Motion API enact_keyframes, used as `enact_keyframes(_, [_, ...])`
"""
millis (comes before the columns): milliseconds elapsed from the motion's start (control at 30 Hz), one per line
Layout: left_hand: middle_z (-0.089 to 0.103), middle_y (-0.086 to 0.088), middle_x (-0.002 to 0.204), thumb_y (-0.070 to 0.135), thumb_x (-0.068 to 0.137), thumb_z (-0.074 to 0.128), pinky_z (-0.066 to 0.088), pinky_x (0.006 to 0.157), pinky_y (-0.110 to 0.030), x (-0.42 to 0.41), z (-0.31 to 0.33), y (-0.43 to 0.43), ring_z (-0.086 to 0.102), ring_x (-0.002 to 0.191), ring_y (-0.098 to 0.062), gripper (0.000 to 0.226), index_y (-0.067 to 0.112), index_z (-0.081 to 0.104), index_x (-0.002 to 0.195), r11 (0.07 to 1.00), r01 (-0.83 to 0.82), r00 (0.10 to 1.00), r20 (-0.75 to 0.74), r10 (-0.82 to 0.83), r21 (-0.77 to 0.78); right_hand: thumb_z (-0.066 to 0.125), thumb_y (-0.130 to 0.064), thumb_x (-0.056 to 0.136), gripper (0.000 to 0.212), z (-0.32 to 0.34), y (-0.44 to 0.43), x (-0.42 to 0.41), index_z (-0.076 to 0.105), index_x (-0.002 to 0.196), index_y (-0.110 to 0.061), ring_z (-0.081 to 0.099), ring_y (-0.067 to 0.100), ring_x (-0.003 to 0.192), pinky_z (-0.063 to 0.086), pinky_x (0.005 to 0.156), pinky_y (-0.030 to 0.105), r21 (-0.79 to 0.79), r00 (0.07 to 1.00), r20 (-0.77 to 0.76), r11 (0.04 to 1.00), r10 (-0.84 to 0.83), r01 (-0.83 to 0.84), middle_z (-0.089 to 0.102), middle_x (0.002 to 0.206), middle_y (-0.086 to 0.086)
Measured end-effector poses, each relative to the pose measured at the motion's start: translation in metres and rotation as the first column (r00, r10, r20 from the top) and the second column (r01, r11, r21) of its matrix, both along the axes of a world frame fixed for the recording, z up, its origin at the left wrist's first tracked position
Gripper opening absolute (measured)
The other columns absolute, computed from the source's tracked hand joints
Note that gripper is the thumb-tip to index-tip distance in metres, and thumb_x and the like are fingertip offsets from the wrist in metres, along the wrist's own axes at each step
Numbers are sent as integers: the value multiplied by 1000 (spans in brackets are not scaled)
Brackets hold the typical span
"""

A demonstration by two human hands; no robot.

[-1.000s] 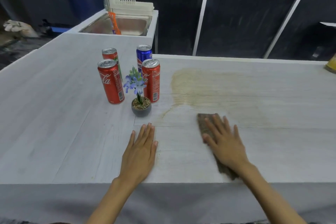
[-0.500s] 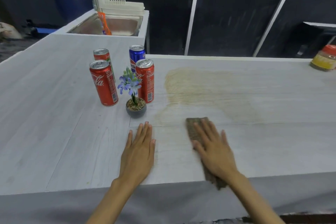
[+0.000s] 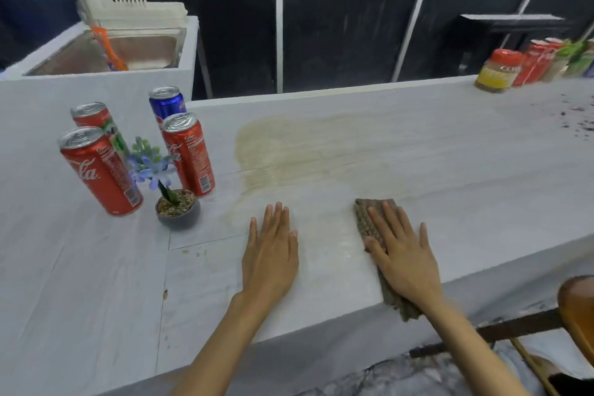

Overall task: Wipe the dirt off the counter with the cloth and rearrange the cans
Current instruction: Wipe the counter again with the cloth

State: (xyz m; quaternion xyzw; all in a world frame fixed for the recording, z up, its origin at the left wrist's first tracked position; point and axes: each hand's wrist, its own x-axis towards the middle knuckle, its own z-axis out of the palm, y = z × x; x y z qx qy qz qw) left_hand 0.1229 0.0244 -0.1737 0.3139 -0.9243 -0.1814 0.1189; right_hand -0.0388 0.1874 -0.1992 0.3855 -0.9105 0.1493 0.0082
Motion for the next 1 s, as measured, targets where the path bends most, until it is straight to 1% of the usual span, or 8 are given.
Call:
enact_keyframes(100, [-6, 0, 157, 31, 99, 11, -16, 115, -29, -33, -1, 17, -12, 144, -10, 52, 14, -3, 146, 998, 61, 998, 4, -61, 4, 24, -46, 97, 58, 15, 16, -72, 1, 148, -31, -9, 16, 146, -4, 118, 50, 94, 966, 67, 966, -249, 242, -6, 159, -3])
enact_keyframes(167, [-5, 0, 157, 31, 99, 10, -17, 115, -29, -54, 0, 25, -12, 144, -10, 52, 13, -2, 146, 997, 74, 997, 1, -74, -13, 24, -45, 97, 59, 24, -14, -95, 5, 149, -26, -7, 21, 146, -1, 117, 52, 94, 955, 76, 955, -287, 280, -3, 159, 1])
enact_keyframes(300, [-5, 0, 157, 27, 99, 12, -15, 116, -31, -90, 0, 28, -11, 144, -11, 51, 12, -2, 146, 998, 43, 999, 23, -42, -39, 24, -43, 97, 56, 17, -73, -71, 6, 149, -28, -9, 15, 146, -4, 116, 49, 33, 1000, 1, 999, -7, 7, -1, 159, -4])
enact_keyframes(433, [-3, 0, 157, 28, 99, 12, -14, 117, -32, -112, -1, 28, -10, 144, -11, 51, 13, 0, 146, 999, 3, 999, 42, -1, -44, 19, -54, 93, 57, 0, -24, -66, -5, 143, -41, -17, 3, 141, -13, 113, 41, -11, 979, -13, 979, 204, -204, -15, 150, -20])
enact_keyframes(567, [-2, 0, 157, 29, 99, 12, -13, 117, -33, -131, -5, 32, -10, 144, -11, 51, 12, 1, 146, 998, -13, 999, 43, 15, -63, 28, -50, 95, 57, 4, 42, -168, 8, 147, -36, -7, 9, 144, -4, 116, 46, 37, 999, 3, 999, -33, 33, -4, 157, -11])
enact_keyframes(700, [-1, 1, 157, 30, 99, 13, -13, 117, -32, -139, -10, 30, -8, 144, -11, 51, 13, 3, 147, 994, -69, 997, 33, 72, -82, 22, -47, 97, 60, 27, 7, -232, 4, 149, -25, -8, 21, 146, -1, 118, 51, 124, 967, 88, 966, -238, 226, -3, 159, 0])
enact_keyframes(867, [3, 3, 157, 29, 99, 15, -12, 116, -31, -140, -17, 25, -6, 144, -9, 51, 14, 6, 147, 982, -146, 989, 1, 147, -120, 23, -46, 97, 59, 19, -75, -149, 3, 149, -27, -11, 16, 146, -6, 117, 46, 38, 981, 56, 981, 186, -188, -4, 159, -4])
enact_keyframes(1000, [3, 5, 157, 31, 98, 15, -14, 114, -29, -143, -21, 21, -11, 139, -1, 51, 16, 5, 147, 979, -162, 987, 2, 163, -122, 19, -54, 93, 58, 7, -24, -136, 0, 146, -40, -19, 2, 140, -10, 116, 42, 13, 909, 17, 909, 416, -416, -9, 156, -17])
